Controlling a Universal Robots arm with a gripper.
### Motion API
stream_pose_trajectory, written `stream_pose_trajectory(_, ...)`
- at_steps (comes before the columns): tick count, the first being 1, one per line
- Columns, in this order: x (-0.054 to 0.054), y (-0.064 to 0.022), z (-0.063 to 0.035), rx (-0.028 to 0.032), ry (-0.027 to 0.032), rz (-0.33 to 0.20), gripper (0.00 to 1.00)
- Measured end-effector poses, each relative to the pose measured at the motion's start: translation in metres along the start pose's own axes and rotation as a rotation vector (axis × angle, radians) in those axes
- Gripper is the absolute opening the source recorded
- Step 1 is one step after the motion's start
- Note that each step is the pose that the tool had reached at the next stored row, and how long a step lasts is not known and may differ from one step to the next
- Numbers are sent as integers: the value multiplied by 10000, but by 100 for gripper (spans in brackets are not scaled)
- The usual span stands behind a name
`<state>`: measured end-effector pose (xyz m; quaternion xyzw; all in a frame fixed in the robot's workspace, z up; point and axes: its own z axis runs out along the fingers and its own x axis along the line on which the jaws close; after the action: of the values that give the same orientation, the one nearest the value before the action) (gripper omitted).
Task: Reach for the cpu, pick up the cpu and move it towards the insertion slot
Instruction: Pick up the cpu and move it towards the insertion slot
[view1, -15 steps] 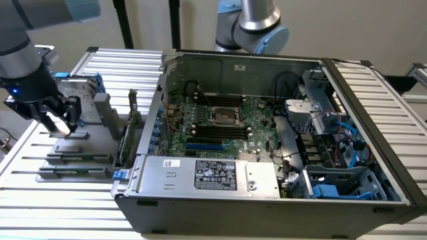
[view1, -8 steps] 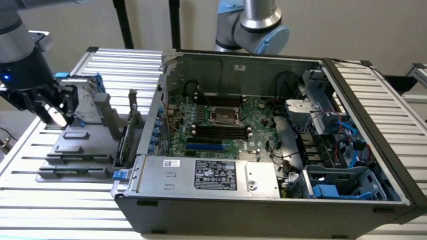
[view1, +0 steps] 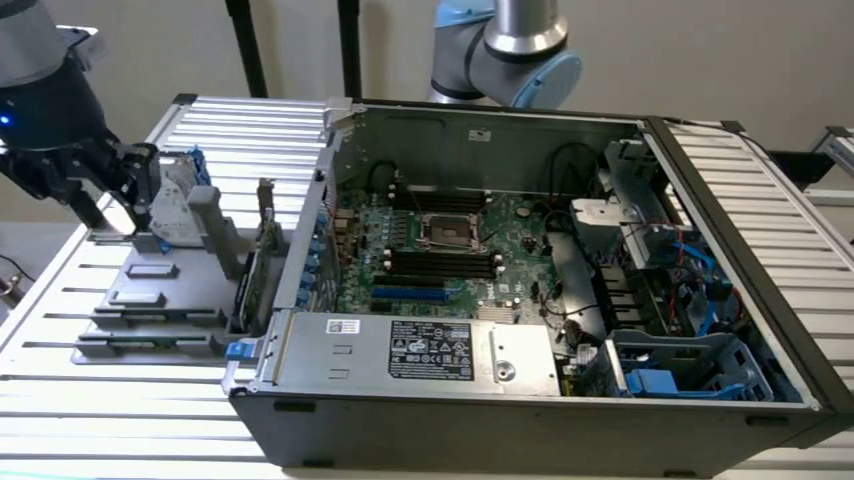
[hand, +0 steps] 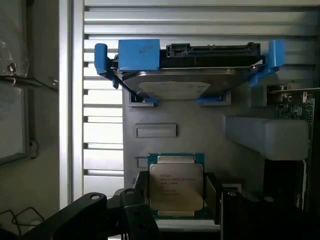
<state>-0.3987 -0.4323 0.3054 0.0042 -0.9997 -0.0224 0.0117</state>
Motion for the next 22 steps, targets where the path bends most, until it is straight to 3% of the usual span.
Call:
stream_pose_trajectory(7, -288, -21, -324, -50, 37, 0, 55)
stream_pose_trajectory(12, -512, -20, -523, -125, 71, 0, 55)
stream_pose_trajectory(22, -960, -14, -755, -414, 116, -5, 55)
